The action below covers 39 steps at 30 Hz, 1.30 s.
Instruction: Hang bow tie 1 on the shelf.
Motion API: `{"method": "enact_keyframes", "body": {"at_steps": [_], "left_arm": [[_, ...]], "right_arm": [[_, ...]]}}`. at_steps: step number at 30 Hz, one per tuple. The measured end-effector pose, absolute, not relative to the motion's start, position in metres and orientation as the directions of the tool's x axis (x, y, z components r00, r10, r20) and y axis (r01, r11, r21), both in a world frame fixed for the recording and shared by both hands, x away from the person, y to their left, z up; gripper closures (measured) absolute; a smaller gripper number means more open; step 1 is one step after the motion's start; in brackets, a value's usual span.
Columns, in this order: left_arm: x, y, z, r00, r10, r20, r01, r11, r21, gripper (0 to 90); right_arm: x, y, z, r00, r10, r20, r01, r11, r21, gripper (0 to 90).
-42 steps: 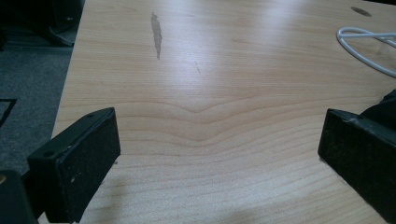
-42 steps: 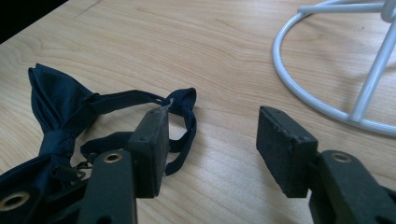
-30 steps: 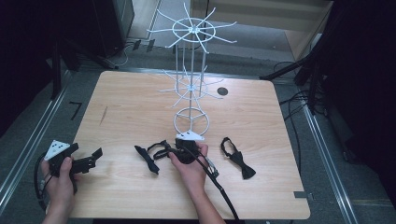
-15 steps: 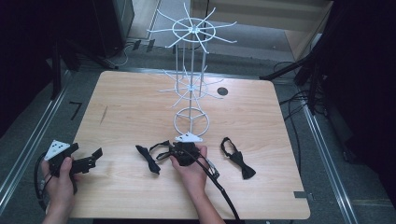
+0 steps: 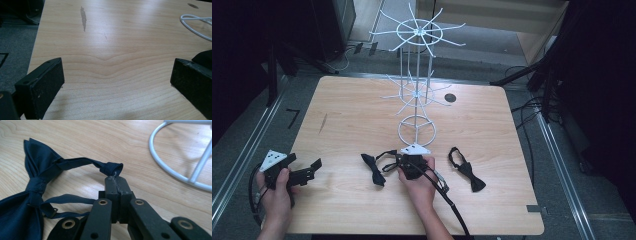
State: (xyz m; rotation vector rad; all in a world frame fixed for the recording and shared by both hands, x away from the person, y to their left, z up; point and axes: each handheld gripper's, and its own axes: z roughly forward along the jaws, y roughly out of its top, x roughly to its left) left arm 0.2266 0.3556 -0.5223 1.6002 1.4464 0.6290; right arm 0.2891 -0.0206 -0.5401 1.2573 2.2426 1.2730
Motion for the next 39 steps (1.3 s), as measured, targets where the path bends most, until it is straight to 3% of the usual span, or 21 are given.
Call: {"method": "enact_keyframes", "body": {"at_steps": [9,14,39], "left_arm": [[0.227,0.355,-0.522,0.199,0.965,-0.172,0.524,0.043,0.851,0.0],[0.226,0.35,-0.522,0.197,0.973,-0.123,0.526,0.001,0.85,0.0],[0.227,0.347,-0.522,0.215,0.967,-0.139,0.522,0.007,0.853,0.0]], "right_arm": [[0.281,-0.028,-0.527,-0.597,0.789,0.145,0.487,0.213,0.847,90.0],[0.278,-0.034,-0.514,-0.598,0.791,0.132,0.453,0.197,0.869,90.0],[0.27,-0.059,-0.479,-0.583,0.807,0.097,0.352,0.143,0.925,90.0]]}}
